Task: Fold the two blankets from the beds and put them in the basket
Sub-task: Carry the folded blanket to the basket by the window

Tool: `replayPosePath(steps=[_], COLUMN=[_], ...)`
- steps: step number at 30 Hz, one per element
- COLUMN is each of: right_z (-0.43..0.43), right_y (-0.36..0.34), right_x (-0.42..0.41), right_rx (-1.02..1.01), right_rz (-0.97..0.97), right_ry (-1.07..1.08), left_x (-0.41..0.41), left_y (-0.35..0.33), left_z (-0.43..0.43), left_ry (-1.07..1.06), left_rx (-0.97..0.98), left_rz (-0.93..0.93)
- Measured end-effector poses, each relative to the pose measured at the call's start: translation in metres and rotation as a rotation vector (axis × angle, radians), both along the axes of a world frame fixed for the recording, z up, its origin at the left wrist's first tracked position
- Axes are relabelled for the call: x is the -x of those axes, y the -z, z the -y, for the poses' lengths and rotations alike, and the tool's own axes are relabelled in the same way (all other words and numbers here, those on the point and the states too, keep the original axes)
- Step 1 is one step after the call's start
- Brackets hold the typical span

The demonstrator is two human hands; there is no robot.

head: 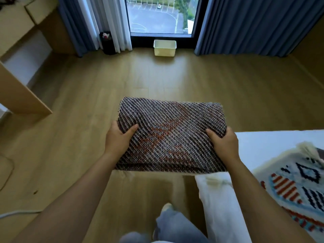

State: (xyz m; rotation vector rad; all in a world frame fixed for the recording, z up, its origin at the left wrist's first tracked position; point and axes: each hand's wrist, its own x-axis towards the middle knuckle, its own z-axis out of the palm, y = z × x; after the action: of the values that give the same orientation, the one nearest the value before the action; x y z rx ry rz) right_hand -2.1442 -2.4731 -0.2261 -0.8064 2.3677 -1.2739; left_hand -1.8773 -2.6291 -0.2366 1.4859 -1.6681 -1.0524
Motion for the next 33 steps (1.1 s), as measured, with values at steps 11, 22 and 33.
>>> replayPosePath(steps=[11, 22, 33], right_z=[0.217, 0.455, 0.687], right_y=[-0.003, -0.016, -0.001], right_x=[0.136, 0.246, 0.426], right_rx=[0.022, 0.045, 0.036], right_rz=[-0.001, -0.048, -0.043], right_ry=[-0.021, 0.091, 0.089], left_x=[0.131, 0.258, 0.438], left_y=[0.000, -0.017, -0.007], left_z=[0.217, 0.487, 0.714], left_ry=[0.008, 0.120, 0.113], left_rx=[0.009, 0.019, 0.006], left_rz=[-0.023, -0.043, -0.025])
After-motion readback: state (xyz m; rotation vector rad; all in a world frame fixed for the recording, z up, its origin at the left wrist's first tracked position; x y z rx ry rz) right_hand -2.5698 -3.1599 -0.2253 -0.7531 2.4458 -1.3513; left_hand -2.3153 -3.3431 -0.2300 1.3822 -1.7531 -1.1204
